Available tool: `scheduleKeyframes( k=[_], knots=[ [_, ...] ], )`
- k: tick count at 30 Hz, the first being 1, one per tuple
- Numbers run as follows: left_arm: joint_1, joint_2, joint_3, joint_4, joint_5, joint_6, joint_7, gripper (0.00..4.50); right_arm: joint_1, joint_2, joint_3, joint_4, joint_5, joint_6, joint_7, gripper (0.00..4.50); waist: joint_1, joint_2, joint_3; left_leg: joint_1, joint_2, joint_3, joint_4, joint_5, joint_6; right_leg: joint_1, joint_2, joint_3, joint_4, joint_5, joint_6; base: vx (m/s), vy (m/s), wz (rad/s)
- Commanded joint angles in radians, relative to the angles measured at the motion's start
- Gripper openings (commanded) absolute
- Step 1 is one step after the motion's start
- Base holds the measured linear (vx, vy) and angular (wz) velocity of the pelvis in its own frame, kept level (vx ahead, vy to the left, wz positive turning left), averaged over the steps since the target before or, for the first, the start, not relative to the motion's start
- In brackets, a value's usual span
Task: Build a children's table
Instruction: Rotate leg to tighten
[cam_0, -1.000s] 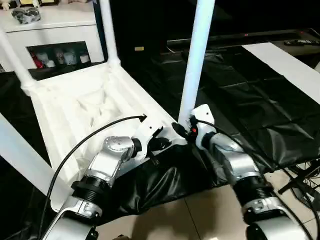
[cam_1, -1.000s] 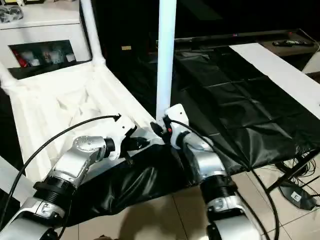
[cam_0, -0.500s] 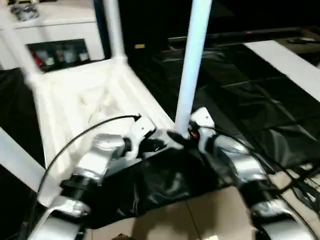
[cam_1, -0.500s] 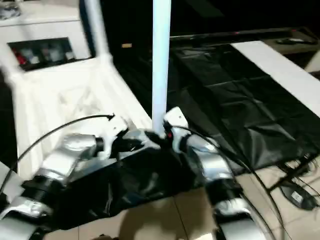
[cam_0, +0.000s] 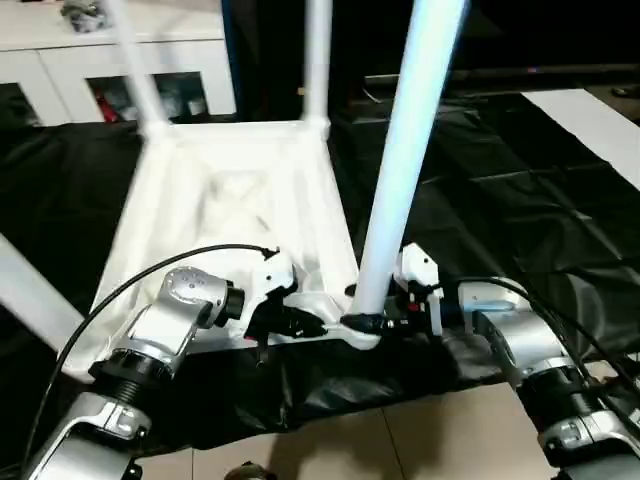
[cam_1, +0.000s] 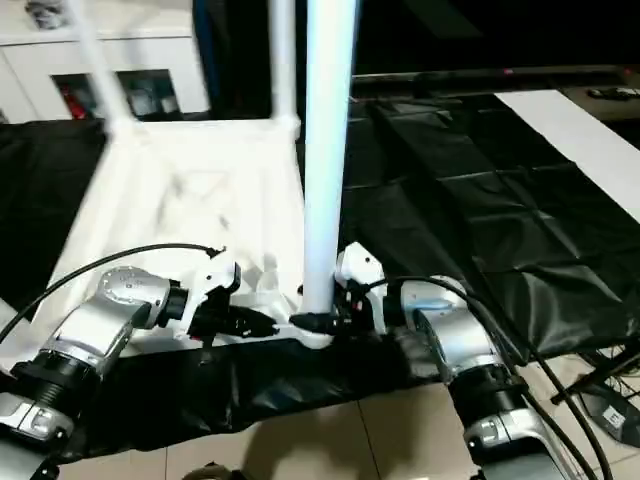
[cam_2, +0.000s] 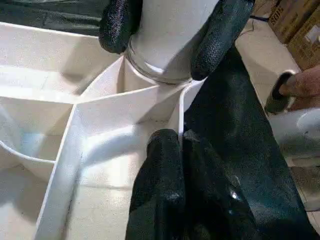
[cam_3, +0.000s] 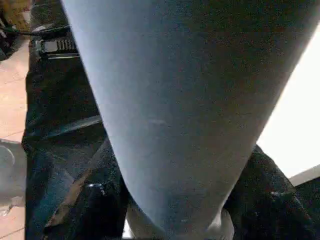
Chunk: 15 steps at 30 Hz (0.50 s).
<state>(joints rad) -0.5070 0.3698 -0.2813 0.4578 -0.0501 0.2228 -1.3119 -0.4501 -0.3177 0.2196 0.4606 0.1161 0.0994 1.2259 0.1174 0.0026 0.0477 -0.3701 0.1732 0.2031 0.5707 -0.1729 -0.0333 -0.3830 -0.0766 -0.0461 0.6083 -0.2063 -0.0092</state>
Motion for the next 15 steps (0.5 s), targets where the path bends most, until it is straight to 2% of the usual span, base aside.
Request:
scheduleKeyframes(
  k=[1, 5, 6, 9, 10, 11, 12, 13, 14, 15],
  knots=[
    [-0.028, -0.017, 0.007, -0.006, -0.028, -0.024, 0.006, 0.00, 0.046, 0.011, 0.098, -0.008, -0.002, 0.045, 0.087, 2.18, -0.004, 0.001, -0.053, 0.025, 0.070, -0.031, -0.071, -0.273, 0.006, 0.027, -0.078, 0.046, -0.077, -0.201, -0.221, 0.000, 0.000, 0.00],
    [-0.036, -0.015, 0.015, 0.013, -0.013, -0.030, 0.038, 0.00, 0.060, 0.013, 0.105, -0.023, 0.002, 0.054, 0.098, 2.07, -0.003, 0.002, -0.055, 0.021, 0.069, -0.030, -0.068, -0.244, 0.017, 0.028, -0.078, 0.045, -0.073, -0.165, -0.228, 0.000, 0.000, 0.00],
    [-0.038, -0.017, 0.018, 0.016, -0.009, -0.030, 0.050, 0.00, 0.062, 0.014, 0.107, -0.024, 0.001, 0.054, 0.096, 2.07, -0.002, 0.004, -0.056, 0.022, 0.069, -0.031, -0.067, -0.241, 0.017, 0.028, -0.078, 0.045, -0.072, -0.158, -0.230, 0.000, 0.000, 0.00],
    [-0.050, -0.055, 0.059, 0.031, 0.024, -0.024, 0.223, 0.00, 0.063, 0.064, 0.082, 0.011, -0.028, 0.054, -0.036, 2.05, -0.003, 0.003, -0.053, 0.021, 0.068, -0.030, -0.068, -0.254, 0.018, 0.028, -0.079, 0.045, -0.076, -0.184, -0.229, 0.000, 0.000, 0.00],
    [-0.051, -0.065, 0.069, 0.029, 0.033, -0.020, 0.268, 0.00, 0.061, 0.081, 0.071, 0.023, -0.034, 0.059, -0.081, 2.05, -0.004, 0.003, -0.050, 0.023, 0.069, -0.031, -0.071, -0.268, 0.012, 0.024, -0.080, 0.047, -0.080, -0.208, -0.225, 0.000, 0.000, 0.00],
    [-0.051, -0.078, 0.079, 0.024, 0.038, -0.008, 0.308, 0.00, 0.060, 0.096, 0.063, 0.034, -0.043, 0.057, -0.121, 2.05, -0.009, -0.006, -0.045, 0.026, 0.067, -0.032, -0.073, -0.311, -0.003, 0.021, -0.083, 0.048, -0.088, -0.288, -0.214, 0.000, 0.000, 0.00],
    [-0.051, -0.078, 0.079, 0.024, 0.038, -0.008, 0.308, 0.00, 0.060, 0.096, 0.063, 0.034, -0.043, 0.057, -0.121, 2.01, -0.009, -0.003, -0.044, 0.029, 0.067, -0.035, -0.072, -0.327, -0.011, 0.021, -0.086, 0.048, -0.091, -0.338, -0.204, 0.000, 0.000, 0.00],
    [-0.043, -0.108, 0.096, 0.001, 0.044, 0.026, 0.378, 0.00, 0.053, 0.134, 0.044, 0.069, -0.062, 0.059, -0.219, 1.99, -0.013, -0.004, -0.043, 0.029, 0.069, -0.040, -0.075, -0.346, -0.025, 0.019, -0.090, 0.049, -0.099, -0.434, -0.170, -0.051, -0.006, -0.02],
    [-0.040, -0.118, 0.100, -0.009, 0.045, 0.036, 0.400, 0.00, 0.050, 0.147, 0.037, 0.082, -0.068, 0.063, -0.254, 1.99, -0.015, -0.002, -0.041, 0.031, 0.068, -0.041, -0.077, -0.357, -0.029, 0.014, -0.089, 0.049, -0.103, -0.455, -0.164, -0.051, -0.006, -0.02],
    [-0.034, -0.135, 0.106, -0.026, 0.046, 0.056, 0.430, 0.00, 0.044, 0.169, 0.026, 0.103, -0.079, 0.066, -0.314, 1.98, -0.021, -0.004, -0.039, 0.029, 0.067, -0.046, -0.081, -0.384, -0.042, 0.015, -0.089, 0.046, -0.105, -0.500, -0.147, 0.000, 0.000, 0.00]
  ],
)
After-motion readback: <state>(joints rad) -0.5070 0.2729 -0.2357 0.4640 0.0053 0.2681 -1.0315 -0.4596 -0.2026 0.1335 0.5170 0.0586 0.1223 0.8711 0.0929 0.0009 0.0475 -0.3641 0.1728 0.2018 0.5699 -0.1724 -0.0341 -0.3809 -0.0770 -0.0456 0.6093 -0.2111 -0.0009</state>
